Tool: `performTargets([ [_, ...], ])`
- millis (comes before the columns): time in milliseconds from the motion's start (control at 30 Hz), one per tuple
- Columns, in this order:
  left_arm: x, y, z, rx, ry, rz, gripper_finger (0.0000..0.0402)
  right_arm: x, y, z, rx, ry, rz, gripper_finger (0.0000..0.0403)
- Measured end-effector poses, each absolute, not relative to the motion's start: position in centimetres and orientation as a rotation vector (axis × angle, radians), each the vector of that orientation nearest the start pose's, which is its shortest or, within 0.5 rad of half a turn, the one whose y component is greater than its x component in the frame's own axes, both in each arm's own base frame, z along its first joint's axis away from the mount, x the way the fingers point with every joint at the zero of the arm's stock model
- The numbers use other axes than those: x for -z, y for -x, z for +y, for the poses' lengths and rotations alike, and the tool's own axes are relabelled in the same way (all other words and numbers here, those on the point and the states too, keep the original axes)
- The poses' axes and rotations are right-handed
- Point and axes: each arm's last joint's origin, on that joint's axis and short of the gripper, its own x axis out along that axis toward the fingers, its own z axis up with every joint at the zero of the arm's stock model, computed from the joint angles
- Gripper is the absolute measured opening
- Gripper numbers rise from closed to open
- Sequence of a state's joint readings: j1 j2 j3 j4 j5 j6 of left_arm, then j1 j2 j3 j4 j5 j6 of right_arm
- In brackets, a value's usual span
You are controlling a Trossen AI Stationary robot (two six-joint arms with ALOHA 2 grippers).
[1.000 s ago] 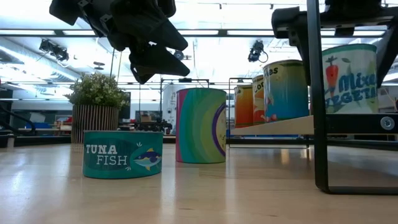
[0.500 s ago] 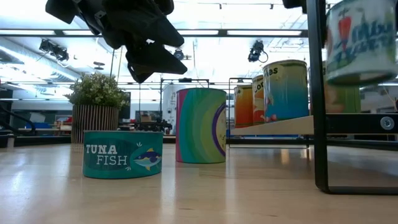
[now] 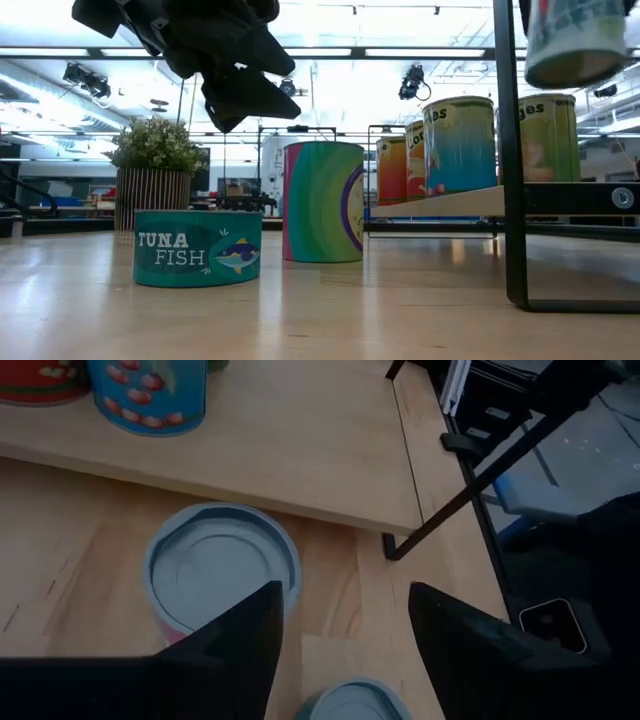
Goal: Pick and place cans onto a shelf
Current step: Move the canned mixed vegetables in between the canned corn and canned oranges on the shelf
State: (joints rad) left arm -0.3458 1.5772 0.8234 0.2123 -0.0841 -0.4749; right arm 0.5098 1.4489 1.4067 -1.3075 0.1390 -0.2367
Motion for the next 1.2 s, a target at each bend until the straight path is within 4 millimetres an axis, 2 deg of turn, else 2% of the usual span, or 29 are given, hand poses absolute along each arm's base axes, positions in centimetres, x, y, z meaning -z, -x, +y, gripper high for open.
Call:
performTargets([
  [133,-19.4,-30.6,-10.7,0.131,0.312,0.575,0.0222,-33.8,-21.5,10.5,-0.342,0.589,1.195,0.0292],
  [333,-19.4,-30.6,-10.7,0.141,0.279,0.572,0.0222,-36.0,-19.7,7.0,-0.134,0.476,1.134,0.0292],
  [567,-19.4,-30.6,-10.7,0.144,0.268,0.571,0.0222,-37.0,-18.4,2.5,0.161,0.217,1.164,0.0293],
  [667,-19.4,-30.6,-10.7,0.151,0.243,0.569,0.0222,-36.1,-18.3,1.1,0.201,0.189,1.240,0.0293],
  [833,-19.4,-30.6,-10.7,0.157,0.222,0.567,0.0222,-33.1,-18.3,-0.5,0.169,0.221,1.384,0.0293],
  [1200,-19.4,-30.6,-10.7,0.157,0.226,0.568,0.0222,-28.0,-18.1,-0.6,0.059,0.193,1.509,0.0293],
])
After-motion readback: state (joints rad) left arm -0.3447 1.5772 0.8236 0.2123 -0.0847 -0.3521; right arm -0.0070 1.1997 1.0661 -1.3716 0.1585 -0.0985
